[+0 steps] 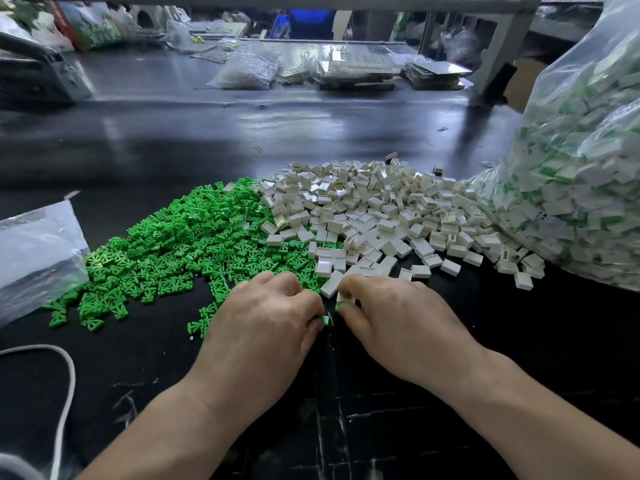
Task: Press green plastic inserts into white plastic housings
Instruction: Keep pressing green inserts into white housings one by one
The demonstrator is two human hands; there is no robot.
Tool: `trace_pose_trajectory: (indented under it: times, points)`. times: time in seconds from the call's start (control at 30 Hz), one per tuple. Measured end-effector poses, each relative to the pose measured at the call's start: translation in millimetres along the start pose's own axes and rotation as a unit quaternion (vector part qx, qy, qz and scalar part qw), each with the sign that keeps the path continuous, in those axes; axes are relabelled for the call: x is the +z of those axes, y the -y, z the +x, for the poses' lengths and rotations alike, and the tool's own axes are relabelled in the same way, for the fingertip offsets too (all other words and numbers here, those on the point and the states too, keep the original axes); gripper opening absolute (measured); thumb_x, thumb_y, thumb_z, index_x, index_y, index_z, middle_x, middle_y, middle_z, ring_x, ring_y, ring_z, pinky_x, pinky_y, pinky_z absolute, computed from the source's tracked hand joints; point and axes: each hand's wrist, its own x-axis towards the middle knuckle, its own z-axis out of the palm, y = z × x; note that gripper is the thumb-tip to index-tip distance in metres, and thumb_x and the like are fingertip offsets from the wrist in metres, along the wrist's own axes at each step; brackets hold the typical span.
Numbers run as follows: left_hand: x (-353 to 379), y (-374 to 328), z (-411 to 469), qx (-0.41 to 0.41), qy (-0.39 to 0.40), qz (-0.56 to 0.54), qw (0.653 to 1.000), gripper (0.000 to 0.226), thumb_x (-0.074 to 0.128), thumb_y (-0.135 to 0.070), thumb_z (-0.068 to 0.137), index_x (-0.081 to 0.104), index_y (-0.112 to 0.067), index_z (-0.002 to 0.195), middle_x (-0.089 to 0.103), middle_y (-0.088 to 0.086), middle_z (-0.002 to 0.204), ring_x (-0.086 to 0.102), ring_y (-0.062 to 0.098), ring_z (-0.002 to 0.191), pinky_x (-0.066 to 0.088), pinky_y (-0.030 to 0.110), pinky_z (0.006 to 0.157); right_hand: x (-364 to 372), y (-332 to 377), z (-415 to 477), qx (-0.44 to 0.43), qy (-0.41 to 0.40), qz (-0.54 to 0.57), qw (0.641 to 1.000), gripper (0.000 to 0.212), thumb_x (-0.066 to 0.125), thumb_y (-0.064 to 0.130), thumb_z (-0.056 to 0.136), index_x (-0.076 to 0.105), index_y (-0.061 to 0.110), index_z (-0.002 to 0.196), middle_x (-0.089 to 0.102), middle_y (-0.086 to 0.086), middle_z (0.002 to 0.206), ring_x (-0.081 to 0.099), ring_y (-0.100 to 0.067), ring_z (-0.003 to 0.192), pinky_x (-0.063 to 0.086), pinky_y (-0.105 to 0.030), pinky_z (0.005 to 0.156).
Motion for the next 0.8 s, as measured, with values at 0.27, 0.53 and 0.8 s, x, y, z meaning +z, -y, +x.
trace_pose_trajectory:
  times: [0.27, 0.53, 0.8]
  points:
    - [0, -4, 0, -0.009, -0.003, -0.001, 1.0, 0.019, 0.069, -0.041, 0.083, 0.073, -0.027, 0.096, 0.06, -0.008, 0.083, 0.056, 0.018, 0.081, 0.048, 0.037, 0.072, -2, 1, 1, -0.01, 0.038, -0.007, 0.999, 0.027, 0.045, 0.05, 0.097, 0.052, 0.031, 0.114, 0.061, 0.008, 0.105, 0.061, -0.022, 0.098, 0.05, -0.038, 0.079]
    - [3, -8, 4, 0.007, 0.012, 0.006, 1.0, 0.03, 0.056, -0.047, 0.081, 0.075, -0.031, 0.098, 0.06, -0.005, 0.086, 0.056, 0.02, 0.082, 0.047, 0.042, 0.073, -8, -3, 2, -0.013, 0.062, 0.047, 0.997, 0.02, 0.054, 0.045, 0.095, 0.046, 0.029, 0.102, 0.053, 0.013, 0.095, 0.055, -0.017, 0.091, 0.046, -0.034, 0.078]
    - [6, -7, 3, -0.014, -0.001, -0.037, 0.999, 0.013, 0.067, -0.04, 0.079, 0.063, -0.029, 0.084, 0.056, -0.013, 0.084, 0.051, 0.013, 0.084, 0.044, 0.036, 0.077, -10, -3, 1, 0.02, 0.045, 0.121, 0.991, 0.024, 0.067, 0.04, 0.087, 0.045, 0.032, 0.088, 0.053, 0.016, 0.079, 0.05, -0.004, 0.075, 0.045, -0.028, 0.07]
